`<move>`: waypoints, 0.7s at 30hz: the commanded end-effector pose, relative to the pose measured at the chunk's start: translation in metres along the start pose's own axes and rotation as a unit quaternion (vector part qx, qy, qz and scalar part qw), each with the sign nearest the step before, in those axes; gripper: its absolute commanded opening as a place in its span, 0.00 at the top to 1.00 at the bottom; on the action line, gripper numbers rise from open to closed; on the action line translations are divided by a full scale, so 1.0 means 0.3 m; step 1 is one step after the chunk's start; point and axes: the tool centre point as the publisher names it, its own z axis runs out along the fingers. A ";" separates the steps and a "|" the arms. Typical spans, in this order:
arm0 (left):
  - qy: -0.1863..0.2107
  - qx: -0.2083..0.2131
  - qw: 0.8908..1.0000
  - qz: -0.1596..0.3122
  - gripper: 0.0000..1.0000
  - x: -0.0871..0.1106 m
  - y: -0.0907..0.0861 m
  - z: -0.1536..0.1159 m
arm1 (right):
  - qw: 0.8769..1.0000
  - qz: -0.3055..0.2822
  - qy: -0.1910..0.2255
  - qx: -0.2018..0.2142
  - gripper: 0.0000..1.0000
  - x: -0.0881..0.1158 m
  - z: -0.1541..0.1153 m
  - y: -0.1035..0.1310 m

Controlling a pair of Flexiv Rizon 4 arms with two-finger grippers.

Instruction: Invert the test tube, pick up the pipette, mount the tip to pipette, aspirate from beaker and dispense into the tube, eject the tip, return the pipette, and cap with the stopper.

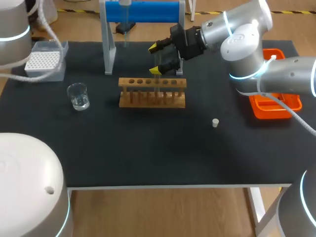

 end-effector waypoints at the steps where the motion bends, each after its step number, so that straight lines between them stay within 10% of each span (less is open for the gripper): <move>1: 0.036 0.013 0.999 -0.005 1.00 -0.037 -0.020 0.099 | 1.000 0.000 0.001 0.000 0.00 -0.002 -0.001 -0.001; 21: 0.044 0.016 0.999 -0.004 1.00 -0.034 -0.022 0.105 | 1.000 0.000 0.001 0.000 0.00 -0.002 -0.001 -0.001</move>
